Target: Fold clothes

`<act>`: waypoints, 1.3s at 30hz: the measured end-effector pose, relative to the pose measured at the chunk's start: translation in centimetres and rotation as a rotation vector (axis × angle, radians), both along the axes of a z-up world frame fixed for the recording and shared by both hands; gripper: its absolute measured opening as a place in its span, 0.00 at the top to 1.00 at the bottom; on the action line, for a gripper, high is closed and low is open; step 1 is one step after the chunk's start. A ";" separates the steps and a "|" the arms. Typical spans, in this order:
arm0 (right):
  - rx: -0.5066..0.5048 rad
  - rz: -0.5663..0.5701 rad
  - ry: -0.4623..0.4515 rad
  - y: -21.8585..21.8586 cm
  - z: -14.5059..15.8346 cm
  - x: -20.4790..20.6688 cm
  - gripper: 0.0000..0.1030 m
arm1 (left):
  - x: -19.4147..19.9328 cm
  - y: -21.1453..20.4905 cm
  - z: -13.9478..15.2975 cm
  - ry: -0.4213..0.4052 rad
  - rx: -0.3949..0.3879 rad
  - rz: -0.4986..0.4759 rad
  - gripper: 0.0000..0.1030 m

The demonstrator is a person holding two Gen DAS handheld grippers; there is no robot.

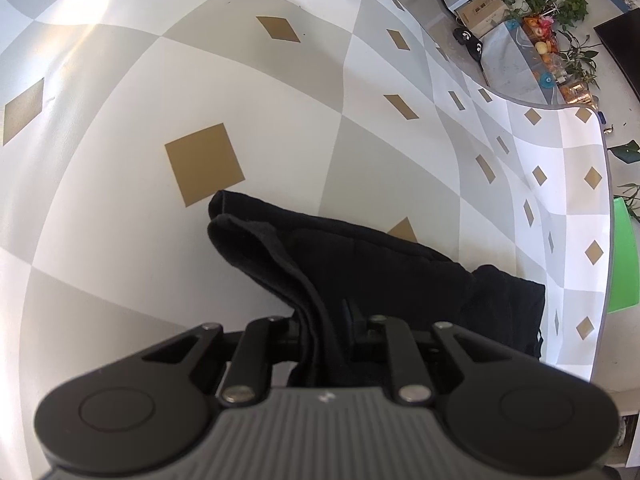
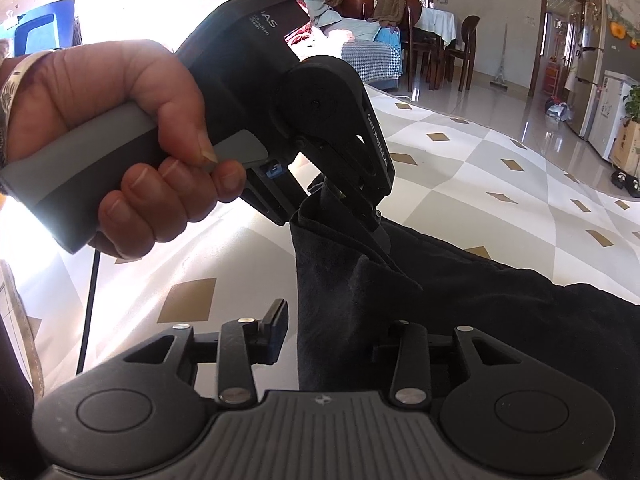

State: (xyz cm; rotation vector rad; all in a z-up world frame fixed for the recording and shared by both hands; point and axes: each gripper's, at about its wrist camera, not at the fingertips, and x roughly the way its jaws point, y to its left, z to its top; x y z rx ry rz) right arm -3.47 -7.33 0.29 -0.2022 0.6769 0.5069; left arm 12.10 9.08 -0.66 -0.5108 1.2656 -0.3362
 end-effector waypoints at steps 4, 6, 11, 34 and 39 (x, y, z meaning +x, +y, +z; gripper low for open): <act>-0.007 0.014 -0.028 0.2 0.3 -0.3 0.86 | -0.1 0.0 -0.2 0.003 0.016 -0.003 0.85; -0.021 0.024 -0.049 0.3 0.5 -0.5 0.94 | -0.1 0.0 -0.3 0.004 0.024 0.000 0.83; -0.027 0.035 -0.086 0.2 1.1 -1.1 0.96 | -0.2 -0.2 -0.4 0.001 0.035 0.008 0.72; -0.090 0.021 -0.242 -2.8 3.5 -3.0 0.96 | -2.8 -3.1 3.9 -0.174 -0.083 0.005 0.93; -0.100 0.009 -0.278 -3.9 4.1 -3.5 0.96 | -3.4 -4.1 5.0 -0.200 -0.104 0.003 0.93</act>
